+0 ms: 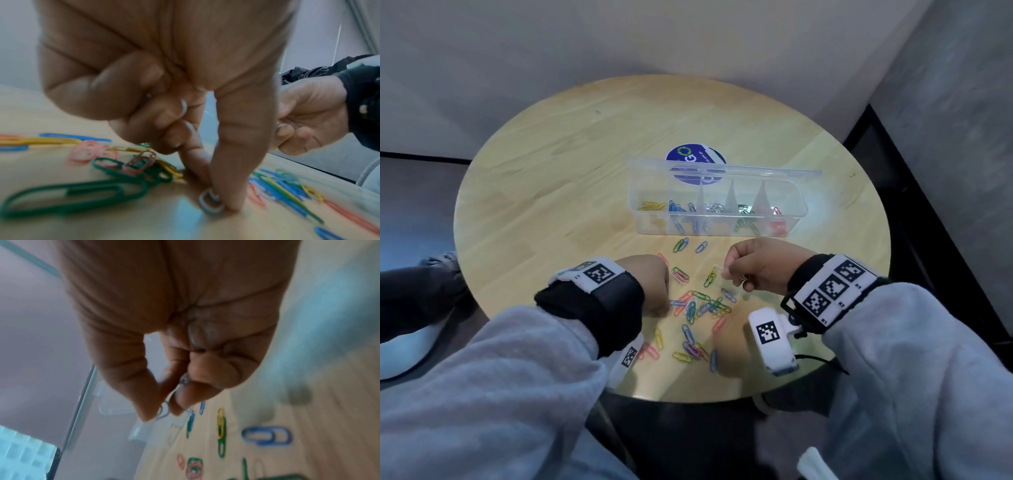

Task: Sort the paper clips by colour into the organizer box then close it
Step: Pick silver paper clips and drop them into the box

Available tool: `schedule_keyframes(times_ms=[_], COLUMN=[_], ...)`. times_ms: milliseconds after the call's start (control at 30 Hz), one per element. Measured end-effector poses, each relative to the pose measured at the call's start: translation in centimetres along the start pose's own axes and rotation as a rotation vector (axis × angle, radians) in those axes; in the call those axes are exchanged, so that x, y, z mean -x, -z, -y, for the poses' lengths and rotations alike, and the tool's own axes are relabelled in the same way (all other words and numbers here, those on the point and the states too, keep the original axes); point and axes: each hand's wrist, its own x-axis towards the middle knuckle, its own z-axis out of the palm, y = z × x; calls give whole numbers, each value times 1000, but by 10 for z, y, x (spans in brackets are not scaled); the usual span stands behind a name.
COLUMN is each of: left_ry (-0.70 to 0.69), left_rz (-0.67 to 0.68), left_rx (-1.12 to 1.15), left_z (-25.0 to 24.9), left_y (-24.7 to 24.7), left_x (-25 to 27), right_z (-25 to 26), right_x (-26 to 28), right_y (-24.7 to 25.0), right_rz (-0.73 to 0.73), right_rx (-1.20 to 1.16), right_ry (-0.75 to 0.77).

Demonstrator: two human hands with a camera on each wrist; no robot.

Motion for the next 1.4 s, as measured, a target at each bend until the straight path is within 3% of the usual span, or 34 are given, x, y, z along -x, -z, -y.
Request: schedule_keyframes(times_ms=[233, 333, 433, 567, 700, 767, 900, 1100, 1300, 1400], left_ry=[-34, -52, -51, -82, -80, -49, 17, 125, 158, 137], left_rz=[68, 100, 95, 56, 48, 60, 114, 169, 83, 49], left_rx=[179, 434, 838, 1193, 1390, 1440, 1402, 1331, 1422, 1337], left_z=[7, 15, 21, 30, 36, 36, 32, 24, 18, 15], left_y=[6, 16, 25, 34, 38, 40, 37, 32, 25, 22], left_x=[1, 3, 6, 7, 8, 8, 6, 0, -6, -8], right_z=[-4, -3, 0, 3, 1, 4, 12, 16, 9, 9], right_x=[-1, -2, -2, -1, -2, 0, 3, -3, -11, -9], right_y=[-2, -4, -6, -15, -22, -23, -31, -40, -39, -37], right_rz=[79, 97, 95, 33, -4, 4, 39, 70, 18, -1], right_rx=[-545, -707, -726, -451, 158, 442, 751, 1008, 1071, 1065], right_ry=[-39, -55, -62, -67, 12, 46, 121, 188, 192, 216])
